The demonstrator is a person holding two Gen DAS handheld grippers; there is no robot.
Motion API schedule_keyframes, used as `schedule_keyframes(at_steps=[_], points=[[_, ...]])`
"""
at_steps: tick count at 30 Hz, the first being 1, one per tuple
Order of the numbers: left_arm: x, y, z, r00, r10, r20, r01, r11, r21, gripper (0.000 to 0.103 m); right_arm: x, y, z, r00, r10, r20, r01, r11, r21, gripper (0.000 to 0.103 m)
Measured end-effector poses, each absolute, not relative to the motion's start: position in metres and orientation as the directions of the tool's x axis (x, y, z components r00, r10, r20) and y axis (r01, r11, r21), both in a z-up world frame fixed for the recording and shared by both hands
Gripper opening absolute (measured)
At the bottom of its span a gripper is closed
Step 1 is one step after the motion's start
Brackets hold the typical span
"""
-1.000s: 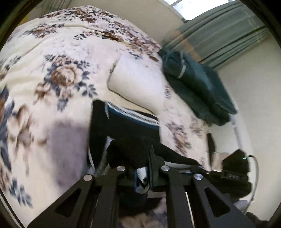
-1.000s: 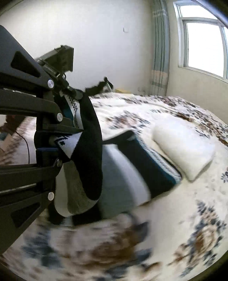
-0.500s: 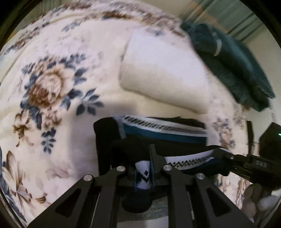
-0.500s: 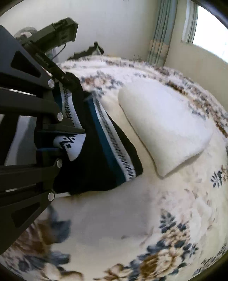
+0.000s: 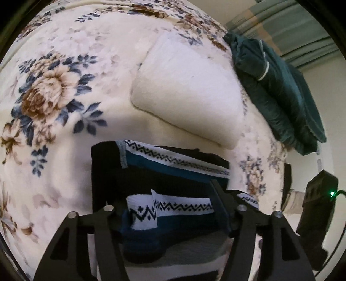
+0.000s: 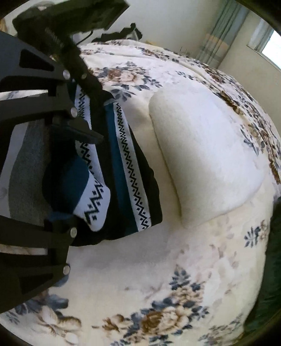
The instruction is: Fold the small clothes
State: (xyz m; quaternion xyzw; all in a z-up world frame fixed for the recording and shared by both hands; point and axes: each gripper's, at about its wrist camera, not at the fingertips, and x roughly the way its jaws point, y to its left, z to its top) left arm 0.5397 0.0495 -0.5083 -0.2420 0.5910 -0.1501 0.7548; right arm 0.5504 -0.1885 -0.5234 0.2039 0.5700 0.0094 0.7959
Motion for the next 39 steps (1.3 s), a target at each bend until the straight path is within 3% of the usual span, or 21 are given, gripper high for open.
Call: schedule_keyframes(at_steps=[1,3,9,15,19,26,39], points=[[0.538,0.051,-0.506,0.259,-0.521,-0.813,-0.062,0.831,-0.553,0.07,0.547,-0.188,-0.52,0.354,0.246,-0.902,0.208,0.92,0.333,0.069],[0.536,0.057,-0.499,0.275,-0.54,-0.795,-0.079,0.812,-0.579,0.074,0.54,-0.186,-0.514,0.356,0.253,-0.899,0.188,0.923,0.334,0.089],[0.544,0.078,-0.474,0.364,-0.525,-0.769,-0.1,0.799,-0.593,0.074,0.529,-0.195,-0.488,0.417,0.179,-0.891,0.175,0.947,0.271,0.098],[0.529,0.078,-0.455,0.412,-0.309,-0.857,-0.042,0.933,-0.356,0.075,0.52,-0.21,-0.479,0.407,0.078,-0.91,0.166,0.973,0.158,0.098],[0.489,0.079,-0.479,0.343,-0.226,-0.912,-0.05,0.965,-0.258,0.075,0.5,-0.21,-0.487,0.345,0.022,-0.938,0.117,0.991,0.066,0.098],[0.505,0.053,-0.561,0.209,-0.14,-0.968,-0.044,0.987,-0.152,0.074,0.511,-0.207,-0.549,0.238,-0.04,-0.97,0.039,0.999,-0.031,0.098],[0.601,0.031,-0.562,0.292,-0.051,-0.955,-0.017,0.998,-0.059,0.074,0.609,-0.23,-0.565,0.258,-0.087,-0.962,0.087,0.994,-0.067,0.098]])
